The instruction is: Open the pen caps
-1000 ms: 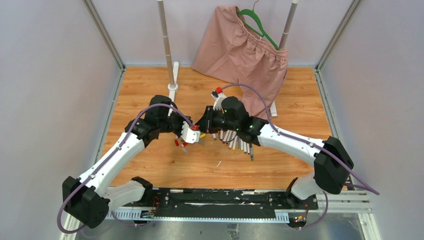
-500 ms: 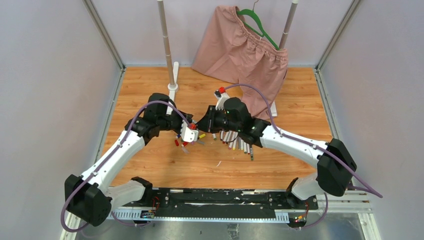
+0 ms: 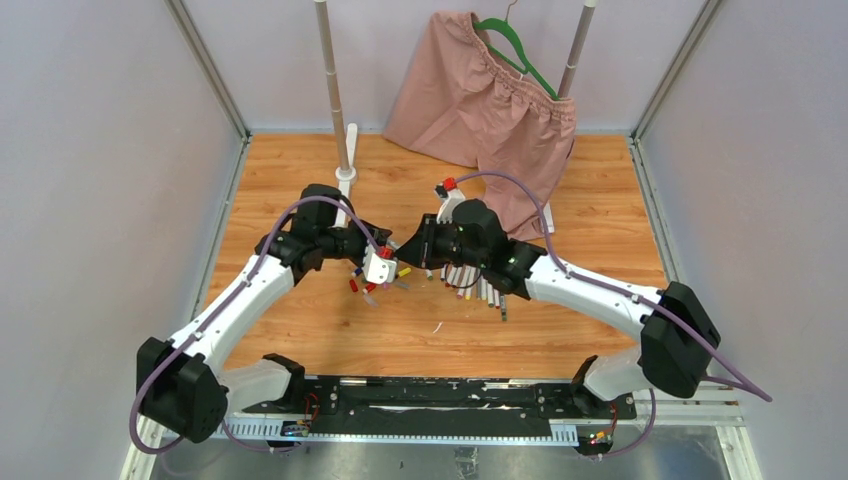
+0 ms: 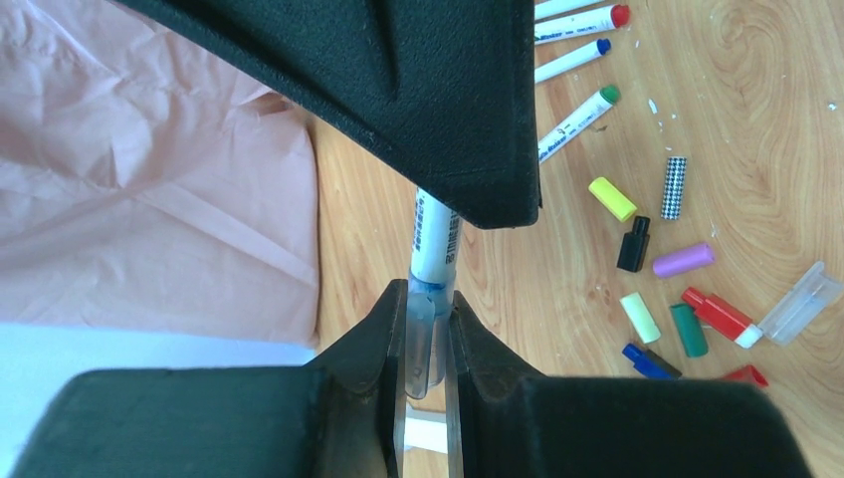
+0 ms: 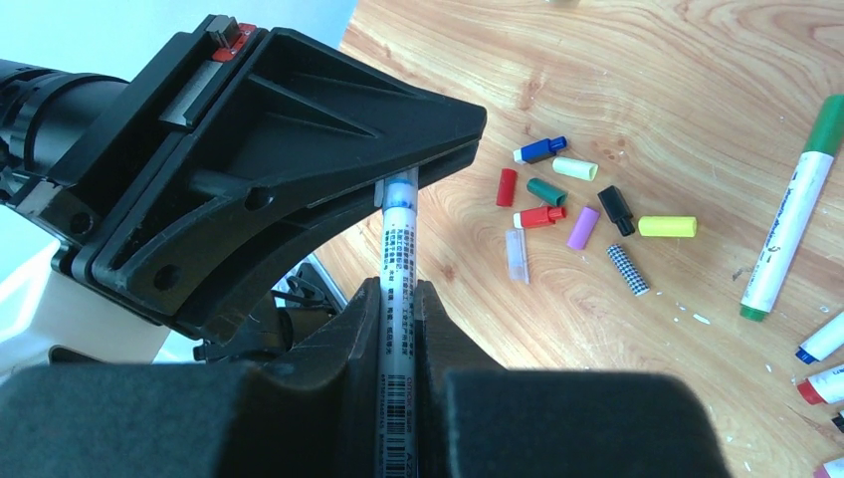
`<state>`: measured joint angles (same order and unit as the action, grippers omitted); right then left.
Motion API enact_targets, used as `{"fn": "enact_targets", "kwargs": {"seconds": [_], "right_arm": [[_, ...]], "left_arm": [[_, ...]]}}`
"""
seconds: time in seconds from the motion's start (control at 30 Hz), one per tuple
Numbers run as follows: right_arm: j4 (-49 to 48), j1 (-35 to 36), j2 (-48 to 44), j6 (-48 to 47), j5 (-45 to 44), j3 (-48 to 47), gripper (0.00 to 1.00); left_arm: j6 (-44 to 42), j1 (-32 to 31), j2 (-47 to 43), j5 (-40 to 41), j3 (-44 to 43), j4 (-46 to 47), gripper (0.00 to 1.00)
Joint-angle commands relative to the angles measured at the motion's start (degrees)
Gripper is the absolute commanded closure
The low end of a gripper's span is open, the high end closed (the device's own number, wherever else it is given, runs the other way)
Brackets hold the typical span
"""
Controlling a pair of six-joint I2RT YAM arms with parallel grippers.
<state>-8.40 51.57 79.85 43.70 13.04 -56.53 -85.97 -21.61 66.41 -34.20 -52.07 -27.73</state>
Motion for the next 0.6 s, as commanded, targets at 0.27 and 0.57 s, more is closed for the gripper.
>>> {"fn": "enact_targets", "kwargs": {"seconds": [0.27,0.57], "right_arm": [[17.1,1.1,-13.1,-4.4,13.0,6.5,1.00],[20.0,1.0,-17.6,-6.2,11.8,8.5,1.00]], "left_arm": [[-1.3,16.4,4.9,36.8,1.4,9.3,1.00],[-0.5,19.4,4.9,32.3,0.7,6.7,1.00]]}}
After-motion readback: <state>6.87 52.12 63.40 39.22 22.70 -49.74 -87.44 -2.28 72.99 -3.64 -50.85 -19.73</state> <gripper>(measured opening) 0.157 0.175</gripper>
